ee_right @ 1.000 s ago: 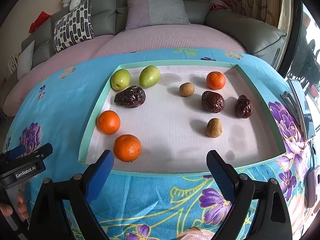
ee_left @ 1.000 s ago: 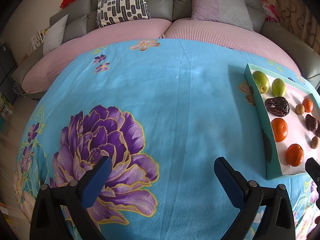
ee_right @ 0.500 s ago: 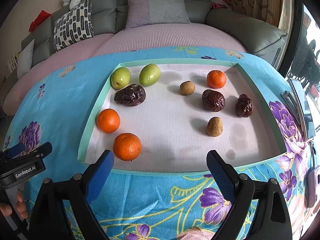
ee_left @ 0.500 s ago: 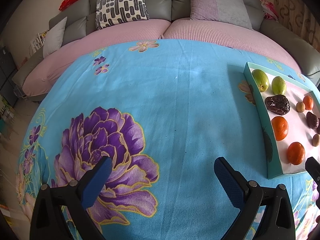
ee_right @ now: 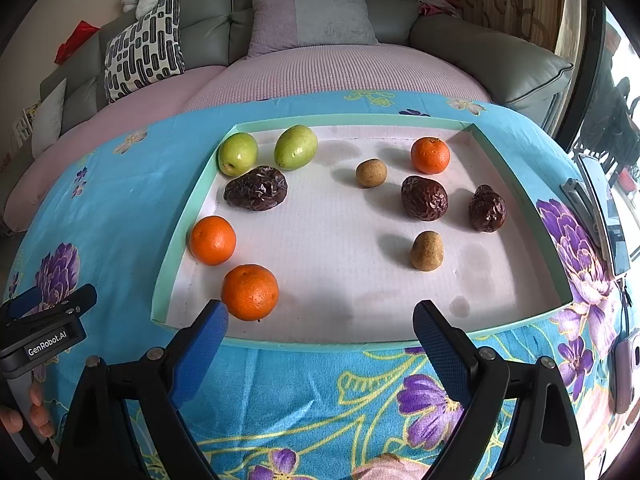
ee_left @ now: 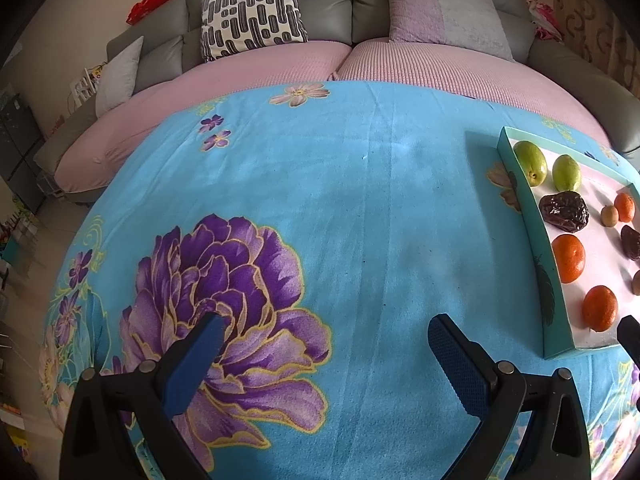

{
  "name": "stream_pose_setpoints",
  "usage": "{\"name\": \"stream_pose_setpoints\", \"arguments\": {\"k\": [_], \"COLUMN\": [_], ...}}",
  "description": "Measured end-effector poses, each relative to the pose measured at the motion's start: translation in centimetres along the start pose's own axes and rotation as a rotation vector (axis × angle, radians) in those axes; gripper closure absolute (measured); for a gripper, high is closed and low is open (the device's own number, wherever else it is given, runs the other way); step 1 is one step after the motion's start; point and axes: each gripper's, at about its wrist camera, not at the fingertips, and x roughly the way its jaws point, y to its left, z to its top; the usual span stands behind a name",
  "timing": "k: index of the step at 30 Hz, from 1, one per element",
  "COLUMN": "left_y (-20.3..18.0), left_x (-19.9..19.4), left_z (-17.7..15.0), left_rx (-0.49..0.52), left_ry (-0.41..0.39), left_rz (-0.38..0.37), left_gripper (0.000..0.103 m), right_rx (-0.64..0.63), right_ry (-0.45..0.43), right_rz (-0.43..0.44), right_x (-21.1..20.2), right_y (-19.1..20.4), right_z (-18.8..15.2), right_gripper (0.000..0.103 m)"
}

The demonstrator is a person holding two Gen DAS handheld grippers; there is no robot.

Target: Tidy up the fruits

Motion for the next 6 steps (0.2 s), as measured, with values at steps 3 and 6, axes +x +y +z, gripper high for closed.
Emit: {"name": "stream_pose_setpoints", "arguments": {"k": [3,6], "left_y": [-0.04,-0.1], "left_x": [-0.06,-0.1], "left_z": [-0.02,-0.01], "left_rx": [0.001,0.003], "left_ry": [-0.001,-0.001], "left_rz": [0.0,0.0], "left_gripper": [0.0,0.0], "right_rx": [0.0,-0.001], "right_ry": [0.001,0.002], "right_rz": [0.0,0.0], "right_x": [-0.02,-0.01], "right_y": [0.02,0.04], "right_z": [-0.02,-0.03], "right_gripper": [0.009,0.009]}}
